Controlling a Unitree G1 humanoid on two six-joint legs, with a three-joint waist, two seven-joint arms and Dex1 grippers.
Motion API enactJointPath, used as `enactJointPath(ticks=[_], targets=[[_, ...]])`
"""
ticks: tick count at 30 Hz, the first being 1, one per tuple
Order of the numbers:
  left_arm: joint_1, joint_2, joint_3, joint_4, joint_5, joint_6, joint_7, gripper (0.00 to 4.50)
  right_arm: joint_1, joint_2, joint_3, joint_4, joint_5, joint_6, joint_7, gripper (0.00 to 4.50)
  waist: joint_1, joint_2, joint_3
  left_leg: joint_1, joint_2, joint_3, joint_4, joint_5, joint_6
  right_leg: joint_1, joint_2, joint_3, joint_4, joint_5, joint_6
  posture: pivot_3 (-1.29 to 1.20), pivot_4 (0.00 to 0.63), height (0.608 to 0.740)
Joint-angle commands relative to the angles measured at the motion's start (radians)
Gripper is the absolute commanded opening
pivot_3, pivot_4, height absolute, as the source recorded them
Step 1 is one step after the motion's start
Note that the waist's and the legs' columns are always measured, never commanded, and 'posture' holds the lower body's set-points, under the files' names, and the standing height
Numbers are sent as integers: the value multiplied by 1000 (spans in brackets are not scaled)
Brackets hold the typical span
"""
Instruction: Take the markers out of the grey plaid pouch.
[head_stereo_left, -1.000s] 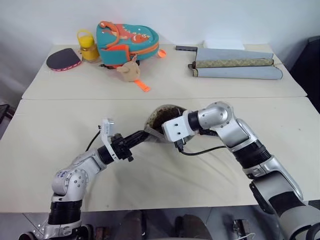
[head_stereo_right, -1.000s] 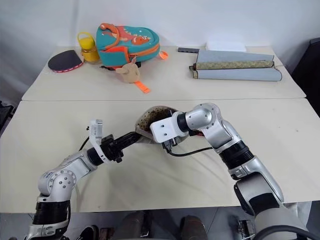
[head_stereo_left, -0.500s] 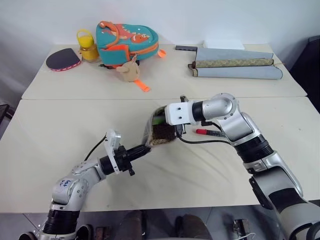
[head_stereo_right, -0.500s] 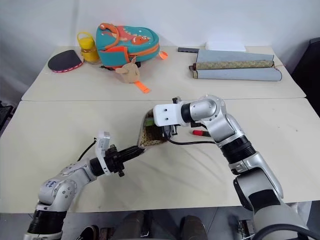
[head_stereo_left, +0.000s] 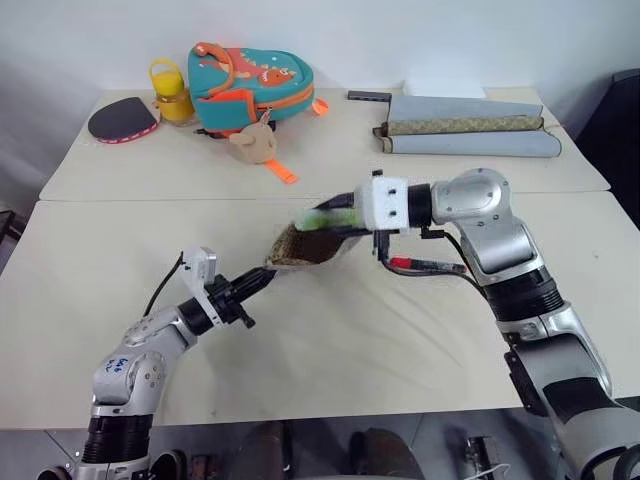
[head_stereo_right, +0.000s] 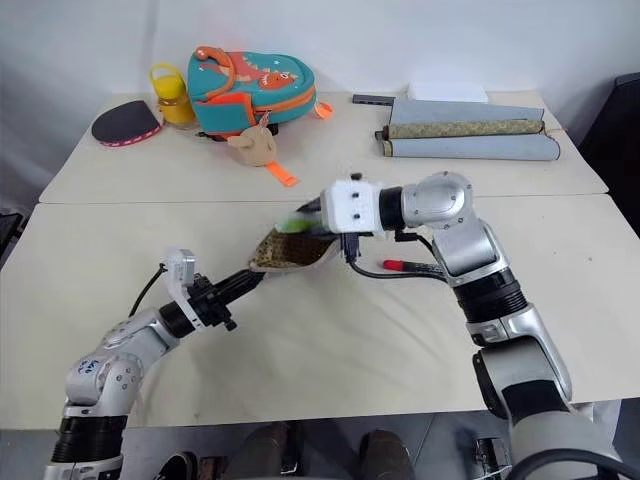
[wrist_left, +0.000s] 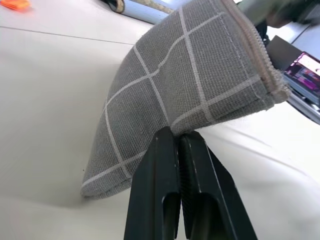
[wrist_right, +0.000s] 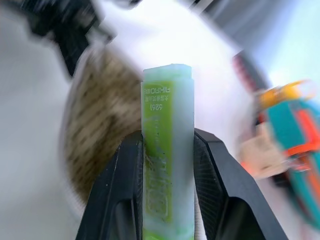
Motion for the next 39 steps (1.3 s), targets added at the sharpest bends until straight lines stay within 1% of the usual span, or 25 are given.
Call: enactJointPath(ticks=[1,4,6,8,11,13,15,17,19,24,25,28,29,30,32,33,34,36,39], targets=[[-22,-16,1,-16,7,-23,10,0,-33,38,-44,-79,89,43,-25,1020,0,0,0,0,0,0,0,0,0,0,0,0,0,0,0,0,150,740],[-27,-15,-18,-24,36,-34,18,0,-24,30,-36,-91,88,61,-23,1020,1,0,0,0,-1,0,0,0,0,0,0,0,1,0,0,0,150,740],[-30,14,12,-13,76,-74,31,0,-15,-14,-49,-94,89,71,-1,1019,5,0,0,0,-1,0,0,0,0,0,0,0,1,0,0,0,150,740],[-21,65,46,-4,136,-142,31,0,-1,-81,-67,-106,101,107,38,1019,7,0,0,0,-1,0,0,0,0,0,0,0,1,0,0,0,150,740],[7,137,77,-13,189,-216,0,0,51,-203,-61,-148,109,172,114,1019,10,0,0,0,-1,0,0,-1,1,0,0,0,-1,0,0,0,150,740],[22,162,87,-21,209,-245,-7,0,101,-272,-45,-194,116,243,152,1019,13,0,0,0,-1,1,-1,-2,1,0,-1,0,-2,0,0,0,150,740],[41,186,69,-24,261,-297,-20,0,174,-341,-16,-257,107,304,191,1019,18,0,0,0,0,1,-2,-3,1,0,-2,0,-3,0,0,0,150,740],[53,193,50,-21,297,-327,-22,0,238,-379,1,-314,112,358,212,1019,23,0,0,0,0,1,-2,-4,1,0,-2,0,-4,0,0,0,150,740],[61,173,20,-9,314,-342,-23,0,295,-391,27,-338,87,381,202,1019,23,0,0,0,0,2,-2,-4,1,0,-2,0,-4,0,0,0,150,740],[66,133,-46,3,363,-361,-11,0,344,-384,81,-231,-48,289,129,1019,25,0,0,0,0,3,-1,-4,1,0,-2,0,-7,0,0,0,150,740],[65,126,-45,5,350,-349,-13,0,347,-376,79,-221,-42,308,125,1019,25,0,0,0,0,3,-1,-4,1,0,-2,1,-7,0,0,0,150,740],[64,123,-39,8,351,-351,-14,707,350,-354,65,-212,-5,373,126,1019,25,0,0,0,0,3,0,-4,1,0,-2,1,-7,0,0,0,150,740],[62,123,-31,10,349,-351,-10,1057,349,-348,62,-208,-1,379,122,1749,25,0,0,0,0,2,0,-4,1,0,-2,0,-6,0,0,0,150,740],[62,123,-22,7,337,-346,-13,1336,348,-343,60,-206,1,387,121,1965,25,0,0,0,0,2,0,-4,1,0,-2,0,-6,0,0,0,150,740],[71,122,-2,-13,303,-329,-23,1995,350,-335,48,-210,11,405,112,2673,25,0,0,0,0,2,0,-4,1,0,-2,0,-6,0,0,0,150,740],[78,122,8,-25,288,-318,-24,2285,350,-331,40,-216,20,418,108,2957,25,0,0,0,0,2,0,-4,1,0,-2,0,-6,0,0,0,150,740],[92,122,18,-44,274,-311,-27,2635,351,-325,29,-225,36,424,104,3359,25,0,0,0,0,2,0,-4,1,0,-2,0,-6,0,0,0,150,740],[141,128,40,-104,222,-285,-52,3228,360,-301,-5,-249,95,423,102,4016,23,0,0,0,0,2,0,-4,1,0,-2,0,-6,0,0,0,150,740],[225,116,105,-208,116,-247,-58,3228,397,-202,-119,-292,241,431,45,4016,21,0,0,0,2,2,-1,-4,0,0,-1,0,-5,0,0,0,150,740]])
